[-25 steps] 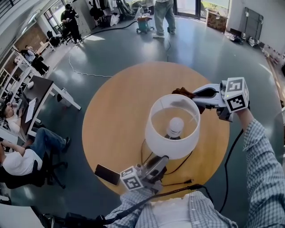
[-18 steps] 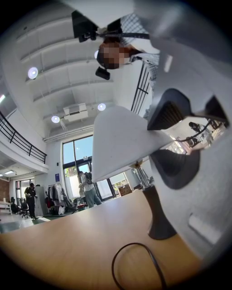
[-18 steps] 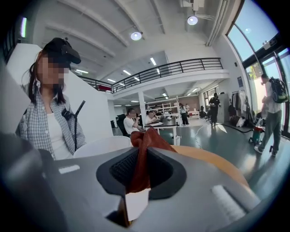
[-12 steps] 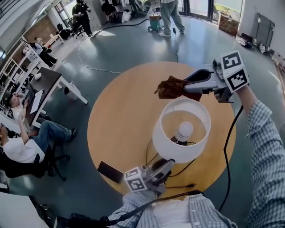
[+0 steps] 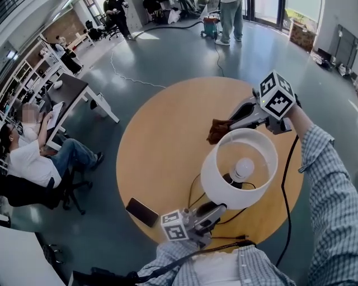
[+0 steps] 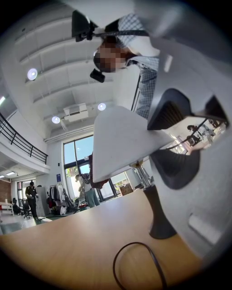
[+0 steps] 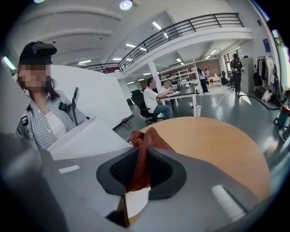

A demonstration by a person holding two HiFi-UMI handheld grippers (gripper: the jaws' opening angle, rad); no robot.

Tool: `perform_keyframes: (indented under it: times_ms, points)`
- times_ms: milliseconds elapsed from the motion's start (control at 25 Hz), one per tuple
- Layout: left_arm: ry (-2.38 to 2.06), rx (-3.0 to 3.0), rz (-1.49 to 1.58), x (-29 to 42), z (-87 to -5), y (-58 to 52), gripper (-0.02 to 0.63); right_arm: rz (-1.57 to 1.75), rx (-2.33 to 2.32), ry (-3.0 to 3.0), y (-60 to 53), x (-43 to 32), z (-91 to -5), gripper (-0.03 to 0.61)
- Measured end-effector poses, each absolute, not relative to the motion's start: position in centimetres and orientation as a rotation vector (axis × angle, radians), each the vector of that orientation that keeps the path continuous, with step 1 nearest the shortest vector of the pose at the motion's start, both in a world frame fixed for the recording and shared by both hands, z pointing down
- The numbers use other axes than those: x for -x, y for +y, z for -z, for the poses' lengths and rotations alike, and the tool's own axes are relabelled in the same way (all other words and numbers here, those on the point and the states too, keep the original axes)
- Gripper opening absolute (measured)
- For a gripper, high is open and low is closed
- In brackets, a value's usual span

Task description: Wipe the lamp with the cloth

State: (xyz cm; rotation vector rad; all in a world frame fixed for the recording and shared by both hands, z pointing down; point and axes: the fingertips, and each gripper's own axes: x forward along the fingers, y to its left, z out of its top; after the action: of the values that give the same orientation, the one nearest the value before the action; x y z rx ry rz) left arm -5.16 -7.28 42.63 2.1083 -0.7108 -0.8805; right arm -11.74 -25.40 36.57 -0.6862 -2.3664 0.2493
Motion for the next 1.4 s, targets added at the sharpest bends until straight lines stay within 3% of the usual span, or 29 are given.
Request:
perform_keyframes:
  times_ms: [840,1400]
  points:
    - [-0.689,-2.118,0.87,5.0,-43.1,-7.3,0.132,0.103,0.917,-2.013,-20.6,13.8,-31.4,0.051]
    - [-0.691,-2.124,0.864,5.2,-43.5,-7.3,0.133,0.267,0.895,-1.532,-18.2,15.6,-39.0,0.051]
